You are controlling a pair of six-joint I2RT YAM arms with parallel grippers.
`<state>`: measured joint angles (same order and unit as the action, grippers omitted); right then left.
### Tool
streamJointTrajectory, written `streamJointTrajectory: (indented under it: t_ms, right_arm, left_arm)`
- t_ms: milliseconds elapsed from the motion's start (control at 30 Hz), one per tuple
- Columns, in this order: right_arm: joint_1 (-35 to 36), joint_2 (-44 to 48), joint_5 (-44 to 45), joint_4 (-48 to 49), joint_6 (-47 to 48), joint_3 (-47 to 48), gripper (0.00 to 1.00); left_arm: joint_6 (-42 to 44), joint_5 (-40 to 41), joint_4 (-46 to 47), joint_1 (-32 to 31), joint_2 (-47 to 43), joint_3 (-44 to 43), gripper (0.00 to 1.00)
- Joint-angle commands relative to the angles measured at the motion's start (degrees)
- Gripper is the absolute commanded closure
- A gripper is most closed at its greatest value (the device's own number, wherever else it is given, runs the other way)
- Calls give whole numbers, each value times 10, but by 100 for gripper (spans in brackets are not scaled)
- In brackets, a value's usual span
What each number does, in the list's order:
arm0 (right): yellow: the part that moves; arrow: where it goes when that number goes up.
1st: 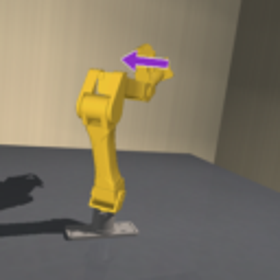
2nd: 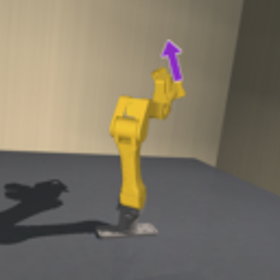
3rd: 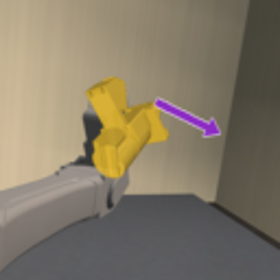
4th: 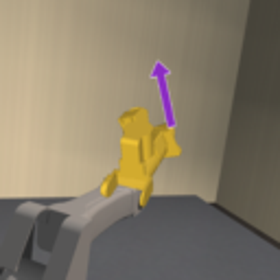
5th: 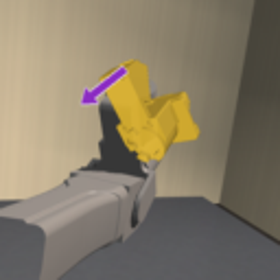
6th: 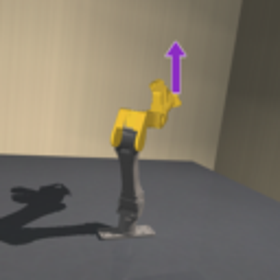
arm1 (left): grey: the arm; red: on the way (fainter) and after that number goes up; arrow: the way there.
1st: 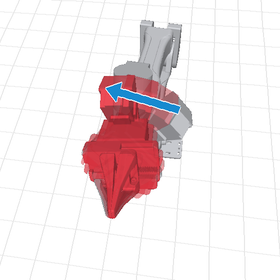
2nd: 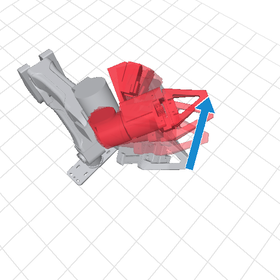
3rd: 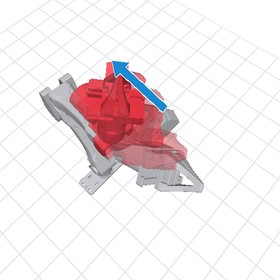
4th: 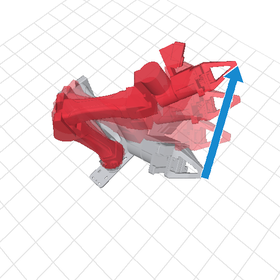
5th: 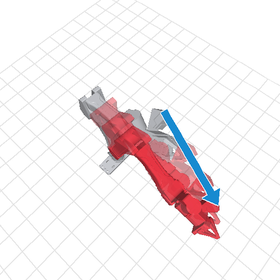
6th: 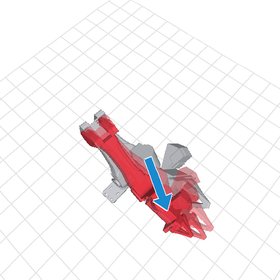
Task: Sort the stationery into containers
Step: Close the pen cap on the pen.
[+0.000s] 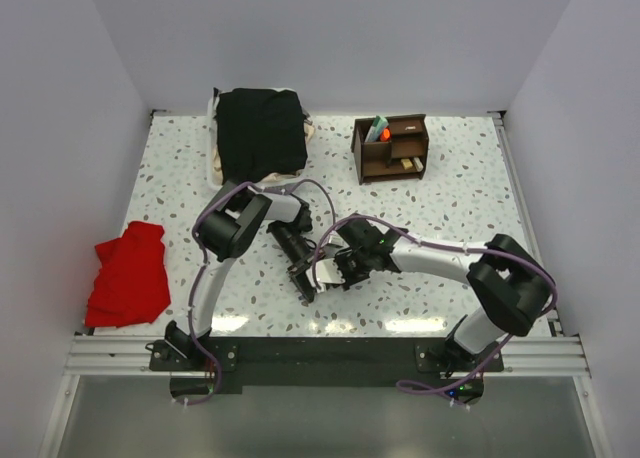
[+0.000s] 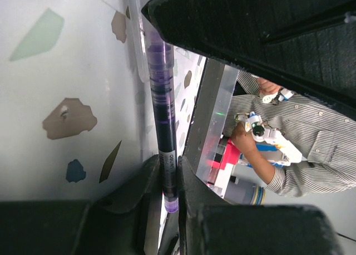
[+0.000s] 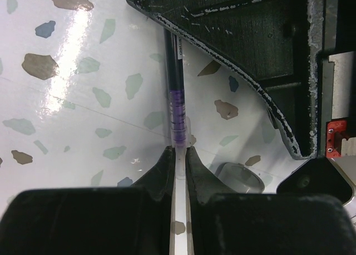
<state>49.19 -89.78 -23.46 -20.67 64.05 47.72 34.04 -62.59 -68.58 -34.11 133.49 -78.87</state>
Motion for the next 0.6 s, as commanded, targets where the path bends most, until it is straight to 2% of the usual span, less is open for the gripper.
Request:
streamJointTrajectory:
  t_ms: [0,100,133,267,367,567]
  right_arm:
    - [57,-5,-177,86,3,49,100]
    - [54,-2,-160,50,2,58,100]
    - [49,2,-143,38,1,59,88]
    - [25,28,-102,7,8,52,69]
    - [3,71,-68,-11,4,42,64]
    - [-46,163,-26,-114,-39,72,61]
  left_arm:
    - [9,18,201,-7,14,-17,100]
    - [17,20,194,-5,-1,-12,100]
    - [17,20,197,-4,-8,-6,100]
    - [50,36,177,-3,-35,17,100]
    - [78,37,135,-3,-43,21,100]
    - [94,49,104,4,-81,27,100]
